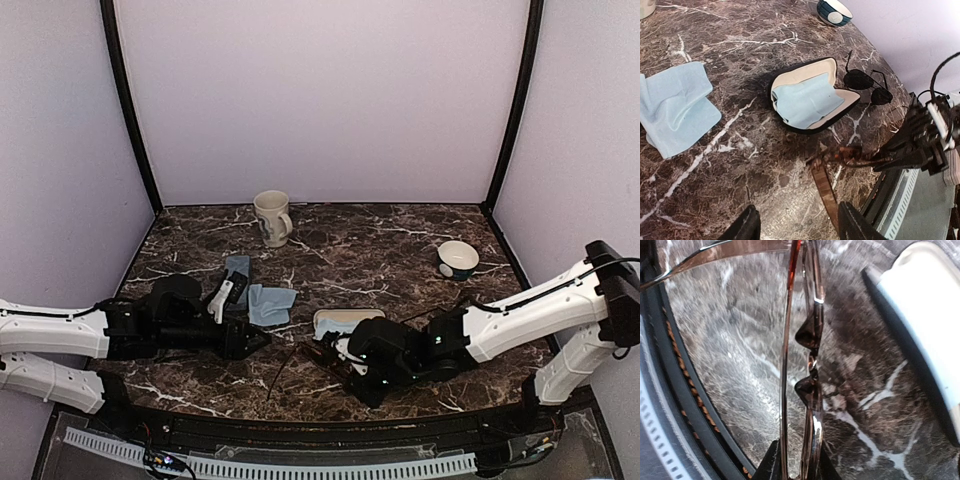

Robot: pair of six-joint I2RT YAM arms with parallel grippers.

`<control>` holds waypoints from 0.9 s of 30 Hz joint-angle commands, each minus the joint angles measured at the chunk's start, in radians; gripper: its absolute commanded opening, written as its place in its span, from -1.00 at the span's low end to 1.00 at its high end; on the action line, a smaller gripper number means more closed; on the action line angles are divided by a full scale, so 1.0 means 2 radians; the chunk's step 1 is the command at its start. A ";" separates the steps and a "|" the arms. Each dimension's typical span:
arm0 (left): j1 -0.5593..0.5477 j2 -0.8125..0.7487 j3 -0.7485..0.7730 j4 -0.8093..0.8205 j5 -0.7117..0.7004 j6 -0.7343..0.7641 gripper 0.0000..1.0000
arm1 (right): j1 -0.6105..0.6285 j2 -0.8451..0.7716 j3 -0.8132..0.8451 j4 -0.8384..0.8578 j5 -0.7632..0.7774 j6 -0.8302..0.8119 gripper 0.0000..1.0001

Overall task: Organize the sunglasses
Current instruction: Pick up the sunglasses from the center of the board, then fold the right temple of the sunglasses on the sunglasses.

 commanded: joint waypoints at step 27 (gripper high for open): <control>-0.050 0.013 0.047 0.064 -0.039 0.029 -0.05 | -0.102 -0.094 -0.033 0.094 -0.192 -0.006 -0.66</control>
